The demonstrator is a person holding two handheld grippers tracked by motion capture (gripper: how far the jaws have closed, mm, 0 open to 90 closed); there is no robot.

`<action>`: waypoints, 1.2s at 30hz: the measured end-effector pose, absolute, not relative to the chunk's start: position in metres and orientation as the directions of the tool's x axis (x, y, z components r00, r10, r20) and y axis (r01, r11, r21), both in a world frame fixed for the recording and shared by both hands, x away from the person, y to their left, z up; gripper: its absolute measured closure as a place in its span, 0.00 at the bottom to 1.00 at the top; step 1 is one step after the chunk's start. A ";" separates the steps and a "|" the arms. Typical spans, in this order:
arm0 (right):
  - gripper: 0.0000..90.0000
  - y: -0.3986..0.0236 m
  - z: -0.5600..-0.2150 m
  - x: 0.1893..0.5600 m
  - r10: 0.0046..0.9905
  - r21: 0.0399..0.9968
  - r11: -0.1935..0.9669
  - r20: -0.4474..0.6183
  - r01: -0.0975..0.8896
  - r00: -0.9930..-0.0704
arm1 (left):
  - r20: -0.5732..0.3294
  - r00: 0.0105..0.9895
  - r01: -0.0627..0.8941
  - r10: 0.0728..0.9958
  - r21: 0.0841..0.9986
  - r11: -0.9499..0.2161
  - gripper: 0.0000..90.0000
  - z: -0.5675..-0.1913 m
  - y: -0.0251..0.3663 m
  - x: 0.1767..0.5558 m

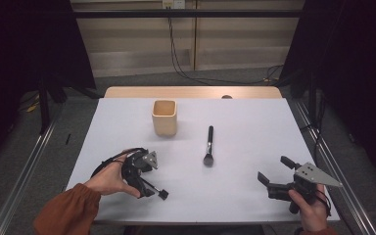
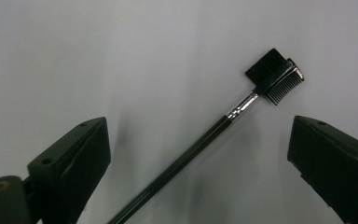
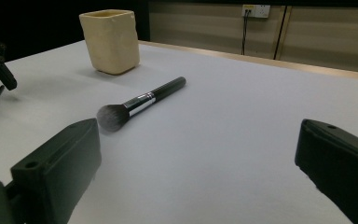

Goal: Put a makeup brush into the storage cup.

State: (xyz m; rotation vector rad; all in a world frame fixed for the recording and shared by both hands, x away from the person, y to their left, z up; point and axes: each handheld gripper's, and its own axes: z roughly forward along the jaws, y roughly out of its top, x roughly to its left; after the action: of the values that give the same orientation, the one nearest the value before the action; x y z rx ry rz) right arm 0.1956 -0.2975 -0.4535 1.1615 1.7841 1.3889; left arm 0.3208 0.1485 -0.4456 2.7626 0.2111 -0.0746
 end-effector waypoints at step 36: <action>0.00 -0.295 -0.457 0.197 0.882 0.947 0.089 0.069 0.308 -0.466 | -0.088 0.996 0.009 -0.006 0.170 -0.985 0.78 -0.444 0.124 0.310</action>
State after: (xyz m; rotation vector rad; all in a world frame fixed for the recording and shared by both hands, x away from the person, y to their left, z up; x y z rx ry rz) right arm 0.1974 -0.2955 -0.4566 1.1688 1.8339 1.3840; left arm 0.3103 0.1237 -0.4441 2.9676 0.0016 -0.1312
